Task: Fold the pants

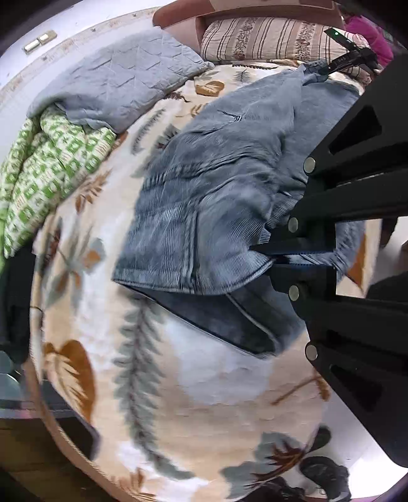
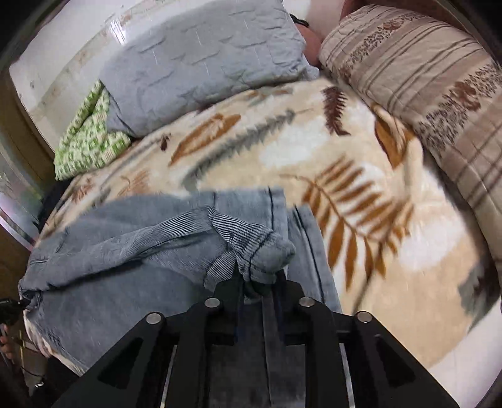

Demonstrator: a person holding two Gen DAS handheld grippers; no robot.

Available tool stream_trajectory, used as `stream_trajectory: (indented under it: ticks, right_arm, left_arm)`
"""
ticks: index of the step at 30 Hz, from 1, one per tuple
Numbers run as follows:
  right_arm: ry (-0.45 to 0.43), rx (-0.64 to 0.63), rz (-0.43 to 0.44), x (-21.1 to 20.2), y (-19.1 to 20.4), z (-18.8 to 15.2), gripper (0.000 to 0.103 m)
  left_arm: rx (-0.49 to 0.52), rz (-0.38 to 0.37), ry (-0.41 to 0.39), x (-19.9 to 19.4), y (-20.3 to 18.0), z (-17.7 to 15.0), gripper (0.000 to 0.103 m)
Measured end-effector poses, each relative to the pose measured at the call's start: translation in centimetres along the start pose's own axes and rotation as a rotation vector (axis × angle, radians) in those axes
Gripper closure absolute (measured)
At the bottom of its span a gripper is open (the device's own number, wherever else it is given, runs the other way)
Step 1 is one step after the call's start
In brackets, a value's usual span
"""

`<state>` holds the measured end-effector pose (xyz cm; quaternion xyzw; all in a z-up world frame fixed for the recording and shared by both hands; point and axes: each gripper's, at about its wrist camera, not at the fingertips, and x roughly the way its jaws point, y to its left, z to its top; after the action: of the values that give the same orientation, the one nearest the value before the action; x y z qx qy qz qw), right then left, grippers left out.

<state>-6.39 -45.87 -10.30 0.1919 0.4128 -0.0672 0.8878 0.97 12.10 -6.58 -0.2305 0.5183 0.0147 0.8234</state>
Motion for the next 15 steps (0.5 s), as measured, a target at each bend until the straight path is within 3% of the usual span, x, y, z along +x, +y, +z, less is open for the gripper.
stream_trajectory:
  ticks: [5, 7, 8, 9, 11, 15]
  right_arm:
    - [-0.022, -0.057, -0.059, -3.7, 1.7, -1.1, 0.073]
    - [-0.034, -0.065, -0.035, -5.1, 2.7, -1.3, 0.057]
    - [-0.043, -0.065, -0.002, -5.7, 3.4, -1.4, 0.052]
    - [-0.046, -0.061, 0.037, -6.0, 4.2, -1.5, 0.041]
    - [-0.017, -0.036, 0.153, -5.3, 6.3, -1.6, 0.035]
    - [0.124, 0.034, 0.389, -0.9, 10.8, -2.0, 0.035]
  left_arm:
    - [-0.049, -0.036, 0.026, -2.3, 2.4, -1.6, 0.087]
    - [-0.095, -0.104, 0.032, -3.3, 3.1, -2.1, 0.082]
    - [-0.112, -0.139, 0.029, -3.8, 3.2, -2.2, 0.074]
    - [-0.123, -0.168, 0.023, -4.1, 3.0, -2.3, 0.060]
    - [-0.140, -0.229, 0.018, -4.3, 2.2, -2.1, 0.043]
    - [-0.150, -0.283, 0.040, -3.0, 0.1, -1.1, 0.040]
